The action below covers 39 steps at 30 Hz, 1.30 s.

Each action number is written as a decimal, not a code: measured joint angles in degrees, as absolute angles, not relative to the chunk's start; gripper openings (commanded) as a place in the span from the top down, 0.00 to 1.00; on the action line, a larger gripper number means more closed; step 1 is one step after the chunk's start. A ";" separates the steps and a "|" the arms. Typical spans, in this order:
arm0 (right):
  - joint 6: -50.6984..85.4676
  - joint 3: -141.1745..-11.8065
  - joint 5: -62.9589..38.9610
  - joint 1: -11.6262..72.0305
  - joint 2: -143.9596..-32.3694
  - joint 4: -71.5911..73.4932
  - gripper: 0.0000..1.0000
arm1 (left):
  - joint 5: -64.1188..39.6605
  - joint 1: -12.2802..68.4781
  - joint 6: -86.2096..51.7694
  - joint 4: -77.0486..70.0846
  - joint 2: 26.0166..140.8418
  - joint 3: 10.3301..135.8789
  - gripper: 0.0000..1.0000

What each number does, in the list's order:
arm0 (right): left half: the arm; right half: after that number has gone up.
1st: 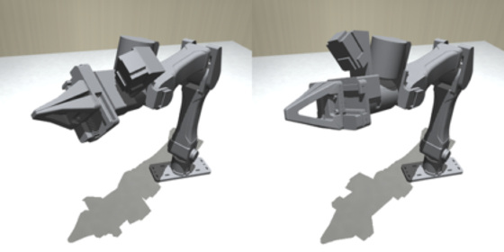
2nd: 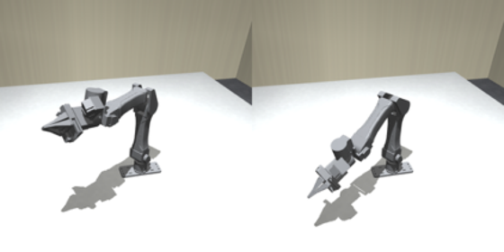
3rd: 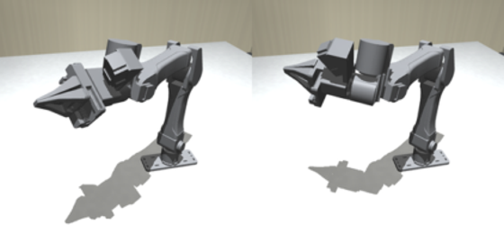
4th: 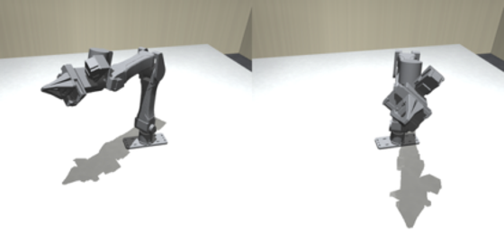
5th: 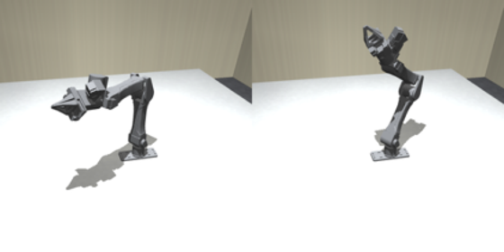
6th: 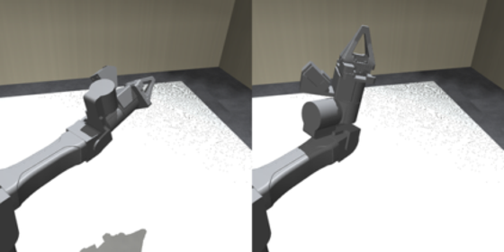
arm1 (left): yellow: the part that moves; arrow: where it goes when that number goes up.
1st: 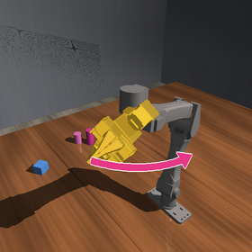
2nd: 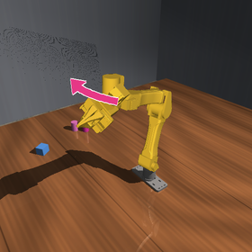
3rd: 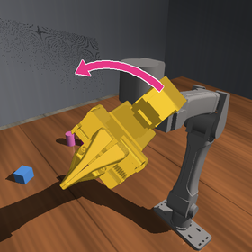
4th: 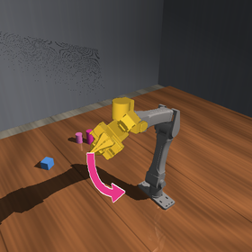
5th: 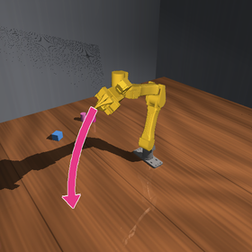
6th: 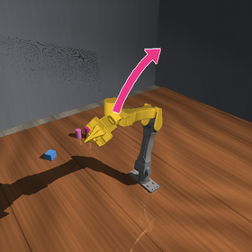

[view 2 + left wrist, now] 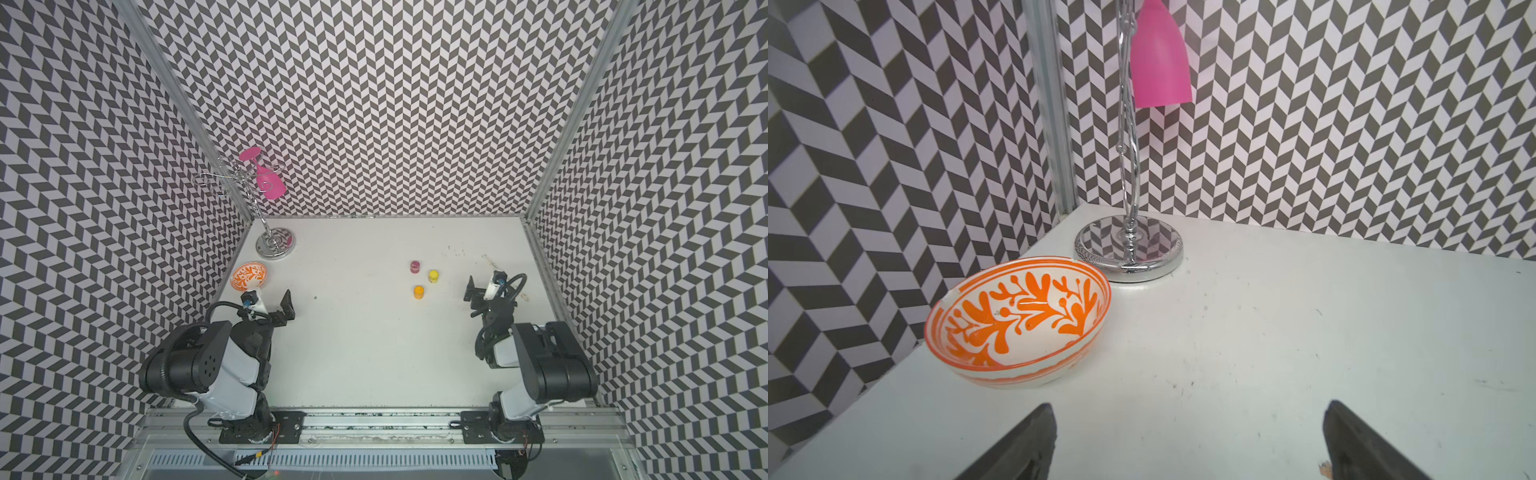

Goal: Close the paint jar lid
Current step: Reset both arms

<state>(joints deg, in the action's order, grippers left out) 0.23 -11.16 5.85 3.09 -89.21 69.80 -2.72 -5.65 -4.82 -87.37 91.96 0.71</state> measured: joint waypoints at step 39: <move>-0.75 -13.87 4.32 2.98 -89.23 73.71 0.01 | 7.90 3.20 0.75 -74.89 89.62 13.15 0.00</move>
<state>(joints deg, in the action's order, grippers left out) -0.75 -13.87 4.32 2.98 -89.23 73.71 7.90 3.20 0.75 -74.89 89.62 13.15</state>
